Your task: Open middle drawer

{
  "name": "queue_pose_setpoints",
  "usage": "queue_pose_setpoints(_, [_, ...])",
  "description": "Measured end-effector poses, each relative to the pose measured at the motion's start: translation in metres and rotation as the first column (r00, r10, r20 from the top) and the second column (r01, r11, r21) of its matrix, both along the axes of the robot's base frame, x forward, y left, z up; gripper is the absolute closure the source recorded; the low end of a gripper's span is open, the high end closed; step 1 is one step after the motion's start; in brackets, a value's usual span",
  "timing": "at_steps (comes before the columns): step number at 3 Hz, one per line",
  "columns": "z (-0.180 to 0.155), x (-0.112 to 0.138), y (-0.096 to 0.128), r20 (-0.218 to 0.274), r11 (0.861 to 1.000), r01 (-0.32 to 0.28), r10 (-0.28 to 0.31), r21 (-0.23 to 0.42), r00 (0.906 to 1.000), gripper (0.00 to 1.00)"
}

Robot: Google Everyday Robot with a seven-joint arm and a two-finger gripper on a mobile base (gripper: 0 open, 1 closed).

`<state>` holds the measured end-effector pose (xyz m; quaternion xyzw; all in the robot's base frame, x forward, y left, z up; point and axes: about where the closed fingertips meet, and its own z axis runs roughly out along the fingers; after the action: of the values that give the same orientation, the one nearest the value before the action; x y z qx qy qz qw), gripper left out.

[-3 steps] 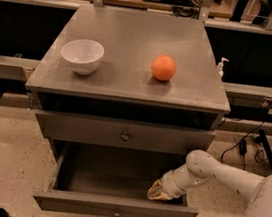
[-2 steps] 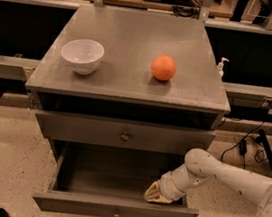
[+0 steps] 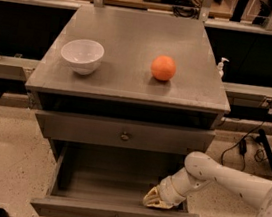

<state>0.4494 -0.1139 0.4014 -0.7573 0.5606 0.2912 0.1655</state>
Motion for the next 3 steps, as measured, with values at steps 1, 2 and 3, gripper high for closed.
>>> queue_pose_setpoints(1, [0.0, 0.001, 0.0, 0.0, 1.0, 0.0, 0.0, 0.0, 1.0, 1.0])
queue_pose_setpoints(2, [0.002, -0.012, -0.001, -0.026, 0.999, -0.049, 0.049, 0.001, 0.9984, 1.0])
queue_pose_setpoints(3, [0.002, -0.012, -0.001, -0.026, 0.999, -0.049, 0.049, 0.001, 0.9984, 1.0])
